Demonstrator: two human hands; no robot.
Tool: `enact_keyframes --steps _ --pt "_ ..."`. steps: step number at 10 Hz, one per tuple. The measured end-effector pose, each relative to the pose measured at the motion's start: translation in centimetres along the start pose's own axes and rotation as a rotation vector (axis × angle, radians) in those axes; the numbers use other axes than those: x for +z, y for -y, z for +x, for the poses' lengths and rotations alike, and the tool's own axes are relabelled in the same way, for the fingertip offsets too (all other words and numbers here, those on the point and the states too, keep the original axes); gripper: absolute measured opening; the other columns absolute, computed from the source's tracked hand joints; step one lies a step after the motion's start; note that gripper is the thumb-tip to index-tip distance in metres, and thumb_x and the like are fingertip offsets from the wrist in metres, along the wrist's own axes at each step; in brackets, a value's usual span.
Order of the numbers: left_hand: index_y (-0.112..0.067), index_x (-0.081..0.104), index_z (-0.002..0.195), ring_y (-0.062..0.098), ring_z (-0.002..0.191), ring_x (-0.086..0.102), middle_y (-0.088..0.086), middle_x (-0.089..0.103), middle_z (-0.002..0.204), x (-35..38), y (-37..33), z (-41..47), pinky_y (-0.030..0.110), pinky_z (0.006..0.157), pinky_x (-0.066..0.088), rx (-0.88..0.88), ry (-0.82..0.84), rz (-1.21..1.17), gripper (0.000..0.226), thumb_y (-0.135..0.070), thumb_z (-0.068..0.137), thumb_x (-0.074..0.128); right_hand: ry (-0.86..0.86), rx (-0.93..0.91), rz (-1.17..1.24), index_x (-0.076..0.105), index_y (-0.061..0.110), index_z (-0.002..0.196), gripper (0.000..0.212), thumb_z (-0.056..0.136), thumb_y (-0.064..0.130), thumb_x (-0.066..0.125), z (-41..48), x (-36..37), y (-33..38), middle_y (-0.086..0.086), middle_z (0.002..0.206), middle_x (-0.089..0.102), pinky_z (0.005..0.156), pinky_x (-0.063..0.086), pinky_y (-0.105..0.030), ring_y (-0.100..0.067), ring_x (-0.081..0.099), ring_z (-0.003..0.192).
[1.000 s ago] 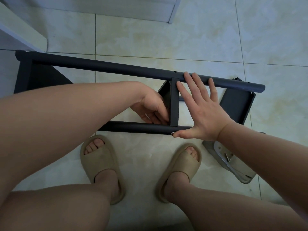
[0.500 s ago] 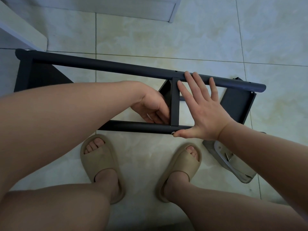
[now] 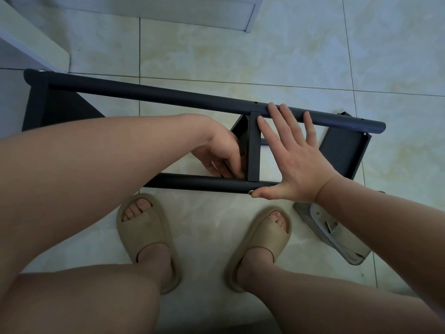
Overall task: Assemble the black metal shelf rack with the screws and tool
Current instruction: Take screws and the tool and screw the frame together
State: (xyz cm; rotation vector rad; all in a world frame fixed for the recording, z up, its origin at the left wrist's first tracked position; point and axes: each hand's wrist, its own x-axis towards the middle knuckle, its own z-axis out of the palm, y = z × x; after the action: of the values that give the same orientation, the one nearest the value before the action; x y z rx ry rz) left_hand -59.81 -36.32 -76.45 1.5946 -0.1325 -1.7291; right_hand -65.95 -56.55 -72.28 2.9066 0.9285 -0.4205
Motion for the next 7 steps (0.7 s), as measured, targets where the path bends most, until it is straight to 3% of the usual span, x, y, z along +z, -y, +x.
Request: enact_keyframes --steps 3,7 --pt "-0.018 0.071 0.101 0.01 0.087 0.064 -0.002 0.072 0.099 -0.28 0.06 -0.32 0.026 0.081 0.045 0.016 0.067 -0.14 0.017 -0.009 0.093 0.06 0.003 0.002 0.0 0.004 0.011 0.163 0.134 0.068 0.102 0.03 -0.01 -0.07 0.01 -0.017 0.17 -0.004 0.121 -0.002 -0.067 -0.035 -0.006 0.157" --pt "-0.024 0.072 0.1 0.009 0.089 0.069 -0.006 0.076 0.094 -0.32 -0.06 -0.23 0.028 0.083 0.046 -0.022 -0.023 0.059 0.012 -0.02 0.089 0.071 -0.001 -0.004 0.001 0.004 0.011 0.163 0.133 0.069 0.102 0.026 0.01 -0.03 -0.04 -0.017 0.17 -0.004 0.121 -0.003 -0.066 -0.036 -0.005 0.157"
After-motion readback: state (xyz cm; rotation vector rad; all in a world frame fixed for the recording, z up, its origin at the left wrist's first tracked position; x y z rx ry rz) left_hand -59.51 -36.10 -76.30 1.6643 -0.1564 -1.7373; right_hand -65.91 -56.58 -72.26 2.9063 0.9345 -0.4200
